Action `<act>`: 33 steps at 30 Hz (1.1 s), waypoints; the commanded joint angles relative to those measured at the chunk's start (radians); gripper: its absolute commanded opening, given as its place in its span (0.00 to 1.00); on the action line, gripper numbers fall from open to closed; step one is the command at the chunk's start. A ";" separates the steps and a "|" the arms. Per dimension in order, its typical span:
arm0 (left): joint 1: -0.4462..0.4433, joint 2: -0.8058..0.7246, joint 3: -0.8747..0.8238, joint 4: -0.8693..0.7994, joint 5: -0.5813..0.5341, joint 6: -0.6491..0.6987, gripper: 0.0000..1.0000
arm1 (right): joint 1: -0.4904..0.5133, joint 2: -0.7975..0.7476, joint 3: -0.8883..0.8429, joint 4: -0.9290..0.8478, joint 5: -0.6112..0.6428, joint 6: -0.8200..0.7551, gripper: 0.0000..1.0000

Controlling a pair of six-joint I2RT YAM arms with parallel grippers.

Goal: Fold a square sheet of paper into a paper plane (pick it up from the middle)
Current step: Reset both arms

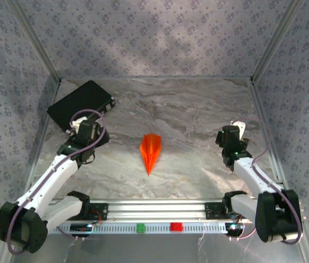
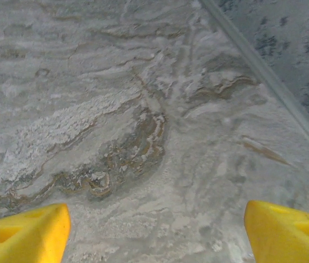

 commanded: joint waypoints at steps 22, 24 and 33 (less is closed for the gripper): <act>0.280 0.293 -0.198 0.802 0.017 0.525 1.00 | -0.136 0.435 -0.046 0.781 -0.408 -0.260 0.99; 0.310 0.328 -0.228 0.913 0.102 0.529 1.00 | -0.132 0.433 -0.046 0.775 -0.399 -0.261 0.99; 0.419 0.477 -0.315 1.270 0.377 0.560 0.98 | -0.127 0.432 -0.046 0.772 -0.391 -0.261 0.99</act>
